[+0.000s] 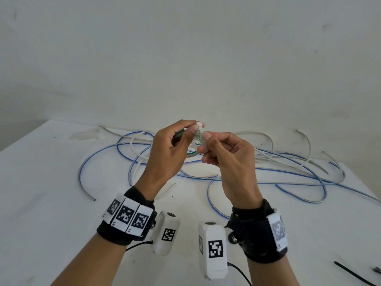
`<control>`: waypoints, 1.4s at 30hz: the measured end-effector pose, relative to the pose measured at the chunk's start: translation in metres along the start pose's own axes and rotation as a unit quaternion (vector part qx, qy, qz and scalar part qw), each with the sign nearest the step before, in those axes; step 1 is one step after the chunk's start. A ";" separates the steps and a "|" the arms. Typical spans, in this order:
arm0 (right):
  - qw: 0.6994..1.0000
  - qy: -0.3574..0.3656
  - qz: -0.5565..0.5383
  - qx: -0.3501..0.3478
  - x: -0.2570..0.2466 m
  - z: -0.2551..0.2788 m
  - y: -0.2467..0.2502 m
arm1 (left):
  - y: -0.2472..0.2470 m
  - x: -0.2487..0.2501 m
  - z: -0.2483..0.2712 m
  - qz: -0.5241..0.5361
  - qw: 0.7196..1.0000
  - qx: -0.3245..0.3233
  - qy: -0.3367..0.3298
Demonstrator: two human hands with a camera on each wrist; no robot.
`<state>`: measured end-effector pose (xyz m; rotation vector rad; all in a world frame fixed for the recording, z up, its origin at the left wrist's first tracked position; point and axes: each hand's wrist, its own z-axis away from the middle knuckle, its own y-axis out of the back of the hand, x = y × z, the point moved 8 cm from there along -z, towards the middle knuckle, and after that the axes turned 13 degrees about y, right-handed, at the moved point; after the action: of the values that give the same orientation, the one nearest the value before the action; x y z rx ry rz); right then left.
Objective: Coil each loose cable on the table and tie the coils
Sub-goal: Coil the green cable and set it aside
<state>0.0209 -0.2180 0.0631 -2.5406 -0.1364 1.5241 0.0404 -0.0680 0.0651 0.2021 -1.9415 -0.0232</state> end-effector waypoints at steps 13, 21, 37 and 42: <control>1.000 -0.004 -0.014 0.023 0.004 0.000 0.005 | -0.004 0.011 0.004 -0.103 0.990 0.004 -0.101; 1.000 -0.020 0.009 -0.005 0.013 -0.004 0.009 | -0.015 0.003 0.002 -0.058 0.993 -0.096 -0.040; 0.984 -0.063 -0.081 0.144 0.033 -0.019 0.054 | -0.050 -0.007 0.016 0.022 0.969 -0.238 0.056; 0.994 -0.098 -0.034 -0.047 0.033 -0.011 0.016 | -0.037 -0.009 0.010 0.070 0.975 -0.193 0.080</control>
<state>0.0457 -0.2292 0.0367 -2.4213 -0.3247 1.7763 0.0394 -0.1037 0.0490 -0.1865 -1.7474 -0.2805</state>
